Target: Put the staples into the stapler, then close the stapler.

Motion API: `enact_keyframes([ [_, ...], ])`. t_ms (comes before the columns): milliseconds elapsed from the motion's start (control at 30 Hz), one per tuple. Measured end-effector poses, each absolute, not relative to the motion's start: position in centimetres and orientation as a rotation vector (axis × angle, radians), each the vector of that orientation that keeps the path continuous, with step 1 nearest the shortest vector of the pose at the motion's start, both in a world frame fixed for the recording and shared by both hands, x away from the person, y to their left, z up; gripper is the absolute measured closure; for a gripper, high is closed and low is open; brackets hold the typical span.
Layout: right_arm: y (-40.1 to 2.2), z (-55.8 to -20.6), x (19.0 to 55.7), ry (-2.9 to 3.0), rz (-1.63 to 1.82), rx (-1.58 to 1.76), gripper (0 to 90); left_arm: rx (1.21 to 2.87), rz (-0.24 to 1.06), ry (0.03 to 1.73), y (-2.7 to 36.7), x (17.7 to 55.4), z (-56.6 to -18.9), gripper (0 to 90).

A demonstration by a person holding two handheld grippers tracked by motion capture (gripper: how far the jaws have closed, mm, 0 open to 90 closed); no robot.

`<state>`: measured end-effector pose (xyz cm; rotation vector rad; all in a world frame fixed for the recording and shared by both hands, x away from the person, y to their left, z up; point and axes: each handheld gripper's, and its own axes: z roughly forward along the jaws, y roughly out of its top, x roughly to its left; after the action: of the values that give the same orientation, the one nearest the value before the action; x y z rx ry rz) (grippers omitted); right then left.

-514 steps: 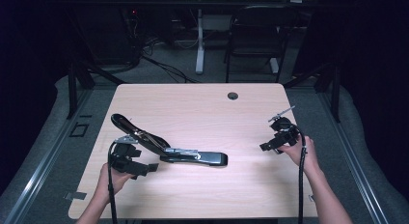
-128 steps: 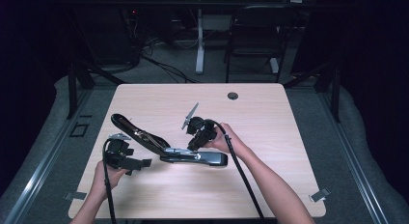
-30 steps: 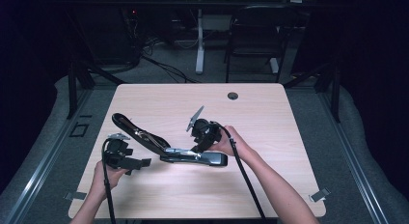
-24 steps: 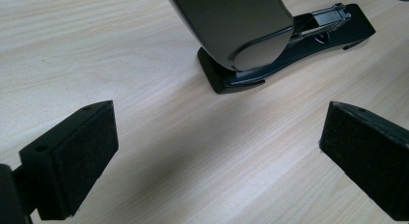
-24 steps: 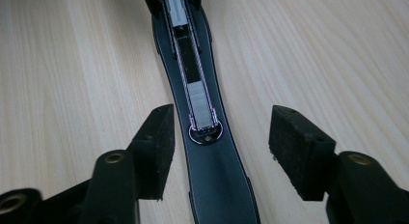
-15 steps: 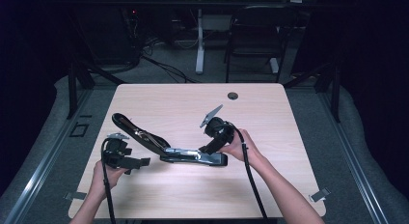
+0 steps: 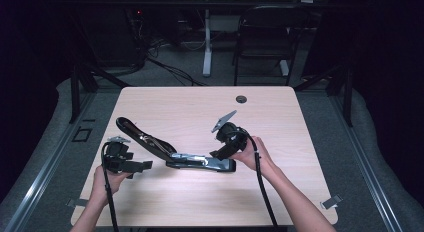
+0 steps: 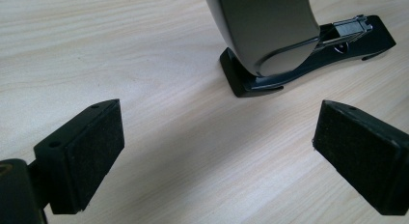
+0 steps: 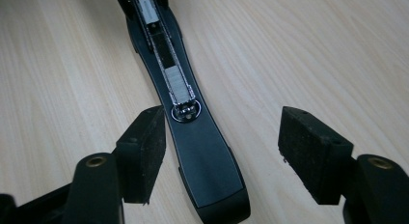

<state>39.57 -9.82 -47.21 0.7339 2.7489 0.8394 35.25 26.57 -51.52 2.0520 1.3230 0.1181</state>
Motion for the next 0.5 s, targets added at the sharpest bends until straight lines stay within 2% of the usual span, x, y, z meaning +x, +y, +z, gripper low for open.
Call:
enact_keyframes([
  [133, -10.1, -47.0, 39.4, 2.733, 0.835, 0.74, 37.7, 2.038, 0.142, 1.343, 26.8, 35.3, -51.3, 11.9],
  [233, -10.1, -47.0, 39.4, 2.721, 0.844, 0.743, 45.3, 2.024, 0.168, 1.382, 27.1, 35.3, -51.2, 17.0],
  [500, -10.1, -46.5, 39.1, 2.68, 0.842, 0.739, 70.2, 1.82, 0.288, 1.483, 29.2, 35.6, -50.9, 46.3],
])
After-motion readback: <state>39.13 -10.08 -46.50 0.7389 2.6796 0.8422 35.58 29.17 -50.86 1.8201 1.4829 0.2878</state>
